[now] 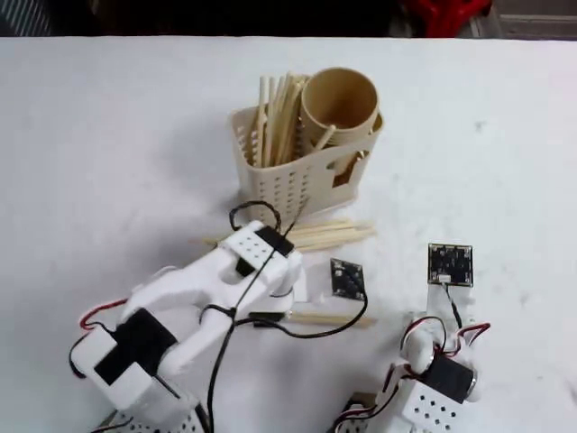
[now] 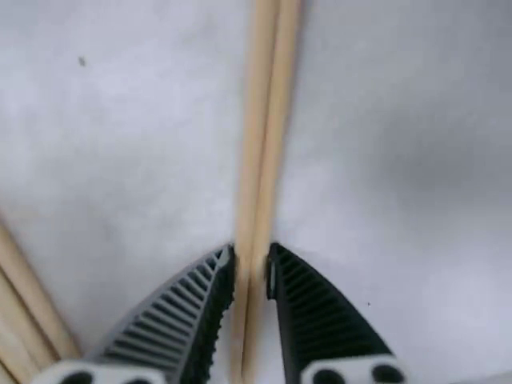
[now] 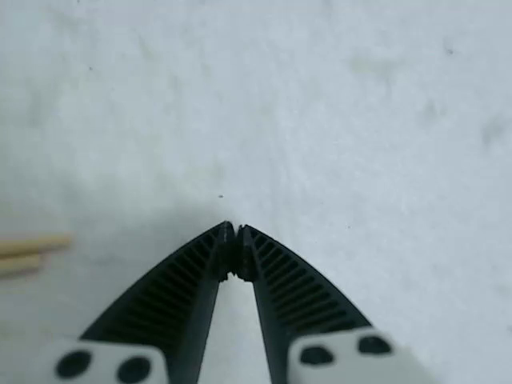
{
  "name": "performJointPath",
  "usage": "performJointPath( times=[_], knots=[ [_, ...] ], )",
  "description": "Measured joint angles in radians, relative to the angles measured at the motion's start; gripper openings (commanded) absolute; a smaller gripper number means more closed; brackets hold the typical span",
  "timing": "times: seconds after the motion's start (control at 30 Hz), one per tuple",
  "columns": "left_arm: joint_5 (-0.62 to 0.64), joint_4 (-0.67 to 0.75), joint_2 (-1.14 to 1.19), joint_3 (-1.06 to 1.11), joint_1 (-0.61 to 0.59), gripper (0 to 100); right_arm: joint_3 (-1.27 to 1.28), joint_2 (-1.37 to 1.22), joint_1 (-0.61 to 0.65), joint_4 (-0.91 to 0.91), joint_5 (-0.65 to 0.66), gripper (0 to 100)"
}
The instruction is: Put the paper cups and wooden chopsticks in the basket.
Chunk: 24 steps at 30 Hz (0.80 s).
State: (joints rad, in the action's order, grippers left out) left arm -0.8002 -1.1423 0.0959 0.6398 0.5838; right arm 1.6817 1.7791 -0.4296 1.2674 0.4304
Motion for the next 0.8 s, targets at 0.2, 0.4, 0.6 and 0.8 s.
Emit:
performJointPath(
  times=[0.2,0.4,0.6,0.8],
  knots=[
    [0.077,0.018,-0.023,-0.006,-0.035,2,0.0,0.0,0.0,0.0,0.0,1.8],
    [0.193,0.095,-0.069,-0.029,-0.115,3,0.0,0.0,0.0,0.0,0.0,1.8],
    [0.244,0.143,-0.069,-0.029,-0.153,14,0.0,0.0,0.0,0.0,0.0,1.8],
    [0.195,0.092,-0.069,-0.037,-0.15,15,0.0,0.0,0.0,0.0,0.0,1.8]
  ],
)
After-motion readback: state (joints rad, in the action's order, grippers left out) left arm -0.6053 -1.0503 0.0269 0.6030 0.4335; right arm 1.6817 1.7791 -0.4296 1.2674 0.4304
